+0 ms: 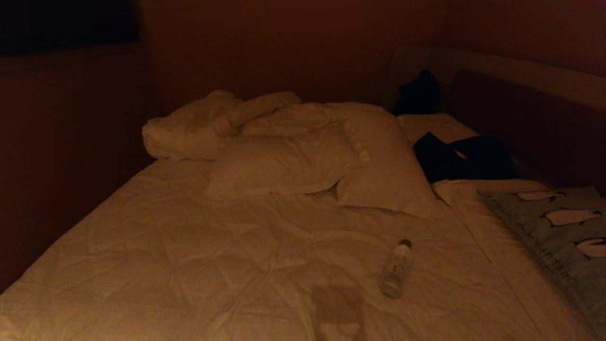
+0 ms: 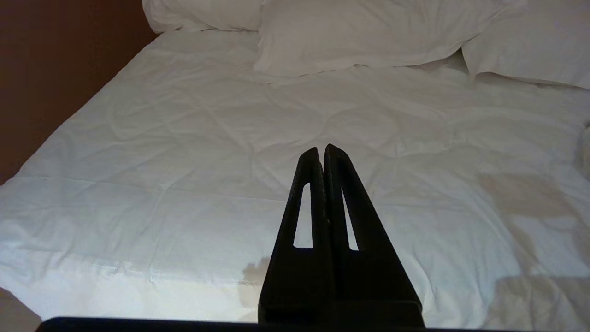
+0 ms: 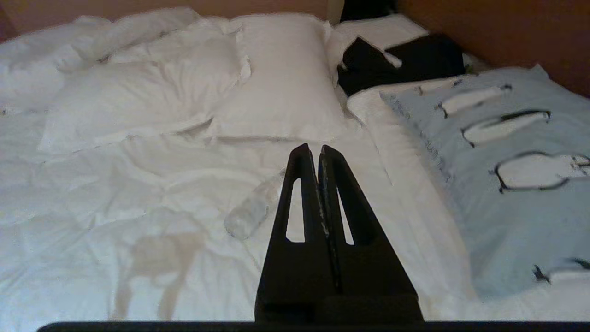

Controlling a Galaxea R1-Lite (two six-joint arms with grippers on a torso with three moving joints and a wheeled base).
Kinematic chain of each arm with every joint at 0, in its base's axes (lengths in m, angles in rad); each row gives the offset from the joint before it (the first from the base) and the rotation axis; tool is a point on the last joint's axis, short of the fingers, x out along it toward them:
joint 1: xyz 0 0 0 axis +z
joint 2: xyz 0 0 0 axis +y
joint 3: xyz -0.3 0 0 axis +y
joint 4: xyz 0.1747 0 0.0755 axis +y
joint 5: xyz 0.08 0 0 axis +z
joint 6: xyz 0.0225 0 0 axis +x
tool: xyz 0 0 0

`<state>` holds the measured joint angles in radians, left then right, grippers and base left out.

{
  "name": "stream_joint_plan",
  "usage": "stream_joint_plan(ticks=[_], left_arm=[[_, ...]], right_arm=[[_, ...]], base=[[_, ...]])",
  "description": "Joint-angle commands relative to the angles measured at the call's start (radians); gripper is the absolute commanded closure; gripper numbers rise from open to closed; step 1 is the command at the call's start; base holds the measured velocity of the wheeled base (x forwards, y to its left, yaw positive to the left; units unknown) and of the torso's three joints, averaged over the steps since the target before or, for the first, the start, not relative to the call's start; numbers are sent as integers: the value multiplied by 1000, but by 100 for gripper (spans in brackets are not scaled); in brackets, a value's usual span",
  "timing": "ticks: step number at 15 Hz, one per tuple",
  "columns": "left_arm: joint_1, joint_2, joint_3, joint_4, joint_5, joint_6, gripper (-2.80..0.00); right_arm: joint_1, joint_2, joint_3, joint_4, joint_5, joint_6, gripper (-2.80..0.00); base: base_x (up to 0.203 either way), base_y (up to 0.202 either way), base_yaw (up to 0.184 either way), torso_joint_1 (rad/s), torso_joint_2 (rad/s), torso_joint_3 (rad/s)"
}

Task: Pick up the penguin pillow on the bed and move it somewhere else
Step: Pick up the pillow

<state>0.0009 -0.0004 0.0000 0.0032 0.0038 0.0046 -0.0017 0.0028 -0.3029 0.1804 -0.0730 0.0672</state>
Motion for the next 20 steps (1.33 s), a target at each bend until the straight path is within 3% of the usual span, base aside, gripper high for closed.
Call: stream_joint_plan(ticks=[1, 10, 20], left_arm=[[0, 0, 0, 0, 1, 0, 0], [0, 0, 0, 0, 1, 0, 0], [1, 0, 0, 0, 1, 0, 0]], right_arm=[[0, 0, 52, -296, -1, -2, 0], [0, 0, 275, -302, 1, -6, 0], [0, -1, 303, -243, 64, 3, 0]], base=[[0, 0, 0, 0, 0, 0], [0, 0, 0, 0, 0, 0], [0, 0, 0, 0, 0, 0]])
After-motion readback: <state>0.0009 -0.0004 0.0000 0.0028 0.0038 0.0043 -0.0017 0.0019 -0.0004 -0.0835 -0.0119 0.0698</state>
